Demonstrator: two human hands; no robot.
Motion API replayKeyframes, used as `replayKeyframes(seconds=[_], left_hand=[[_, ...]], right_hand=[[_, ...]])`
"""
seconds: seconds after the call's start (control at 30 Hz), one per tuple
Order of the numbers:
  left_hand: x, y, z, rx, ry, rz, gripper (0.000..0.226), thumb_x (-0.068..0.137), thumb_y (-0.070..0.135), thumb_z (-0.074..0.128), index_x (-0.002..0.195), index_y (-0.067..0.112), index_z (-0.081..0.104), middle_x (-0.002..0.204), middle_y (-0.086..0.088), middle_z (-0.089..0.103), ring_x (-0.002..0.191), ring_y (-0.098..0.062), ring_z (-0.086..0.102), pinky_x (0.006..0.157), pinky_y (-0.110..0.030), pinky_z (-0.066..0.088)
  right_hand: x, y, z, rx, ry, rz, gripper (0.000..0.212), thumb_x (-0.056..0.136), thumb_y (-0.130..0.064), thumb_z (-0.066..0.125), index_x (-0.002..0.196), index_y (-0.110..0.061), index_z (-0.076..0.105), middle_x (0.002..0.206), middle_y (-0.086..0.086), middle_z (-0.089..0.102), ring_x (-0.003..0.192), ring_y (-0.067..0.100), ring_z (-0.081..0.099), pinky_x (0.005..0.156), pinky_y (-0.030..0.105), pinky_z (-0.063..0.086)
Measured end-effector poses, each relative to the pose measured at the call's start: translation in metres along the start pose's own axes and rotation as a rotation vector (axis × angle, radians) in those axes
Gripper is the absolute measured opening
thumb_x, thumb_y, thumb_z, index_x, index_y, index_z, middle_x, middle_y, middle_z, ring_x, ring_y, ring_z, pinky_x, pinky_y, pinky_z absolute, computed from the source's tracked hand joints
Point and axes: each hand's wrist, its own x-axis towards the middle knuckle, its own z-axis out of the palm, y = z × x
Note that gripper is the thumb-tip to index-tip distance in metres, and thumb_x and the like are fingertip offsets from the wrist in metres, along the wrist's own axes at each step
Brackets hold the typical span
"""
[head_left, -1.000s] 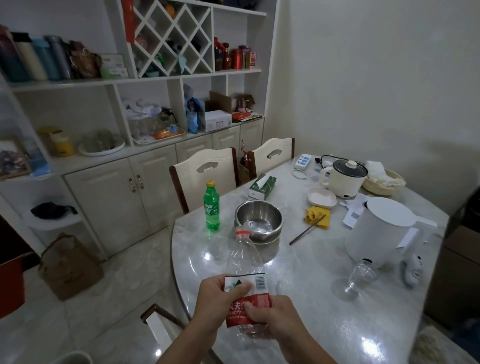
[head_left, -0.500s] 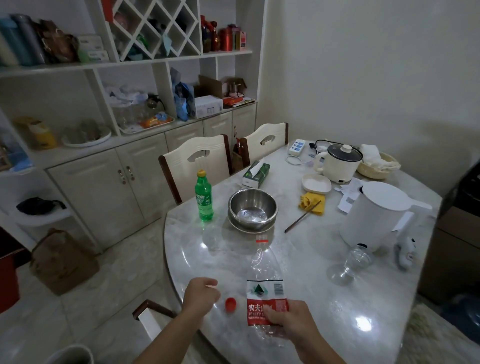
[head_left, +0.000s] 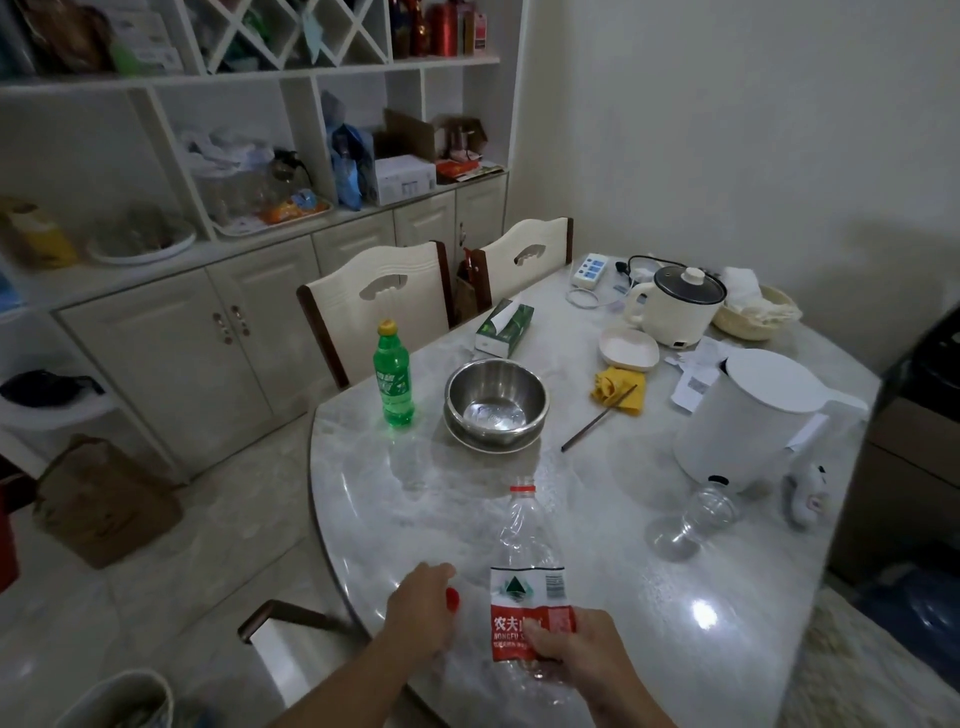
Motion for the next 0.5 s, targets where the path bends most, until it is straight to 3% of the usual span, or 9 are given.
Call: replayKeyframes(seconds=[0.13, 0.23, 0.33, 0.5], left_hand=[[0.003, 0.003, 0.006, 0.085, 0.051, 0.018, 0.028, 0.085, 0.016, 0.061, 0.111, 0.025, 0.064, 0.113, -0.001, 0.061, 0.102, -0.017, 0.059, 0.088, -0.027, 0.053], [0.006, 0.002, 0.012, 0.150, 0.051, 0.029, 0.022, 0.084, 0.011, 0.057, 0.100, 0.022, 0.067, 0.109, 0.000, 0.062, 0.097, -0.016, 0.058, 0.083, -0.027, 0.053], [0.011, 0.007, 0.012, 0.102, 0.082, 0.011, 0.012, 0.086, 0.013, 0.063, 0.091, 0.021, 0.070, 0.099, 0.002, 0.069, 0.088, -0.013, 0.062, 0.080, -0.025, 0.056], [0.024, 0.028, -0.019, -0.677, 0.083, -0.336, 0.012, 0.073, 0.010, 0.078, 0.080, 0.008, 0.068, 0.079, -0.005, 0.070, 0.071, -0.018, 0.063, 0.065, -0.029, 0.052]], right_hand=[[0.002, 0.001, -0.001, -0.005, -0.018, -0.003, 0.014, 0.077, 0.000, 0.081, 0.091, -0.002, 0.077, 0.080, 0.016, 0.081, 0.072, 0.029, 0.077, 0.068, 0.040, 0.063], [0.002, 0.001, -0.003, -0.003, -0.031, -0.006, 0.011, 0.077, -0.001, 0.081, 0.086, -0.006, 0.078, 0.080, 0.015, 0.081, 0.071, 0.027, 0.077, 0.064, 0.036, 0.063], [0.002, 0.002, -0.005, 0.003, -0.036, -0.004, 0.010, 0.077, -0.002, 0.081, 0.086, -0.007, 0.078, 0.081, 0.015, 0.081, 0.073, 0.028, 0.078, 0.067, 0.038, 0.063], [0.001, 0.005, -0.007, -0.009, -0.043, 0.023, 0.016, 0.077, -0.001, 0.081, 0.091, -0.007, 0.076, 0.080, 0.012, 0.082, 0.072, 0.023, 0.079, 0.064, 0.034, 0.062]])
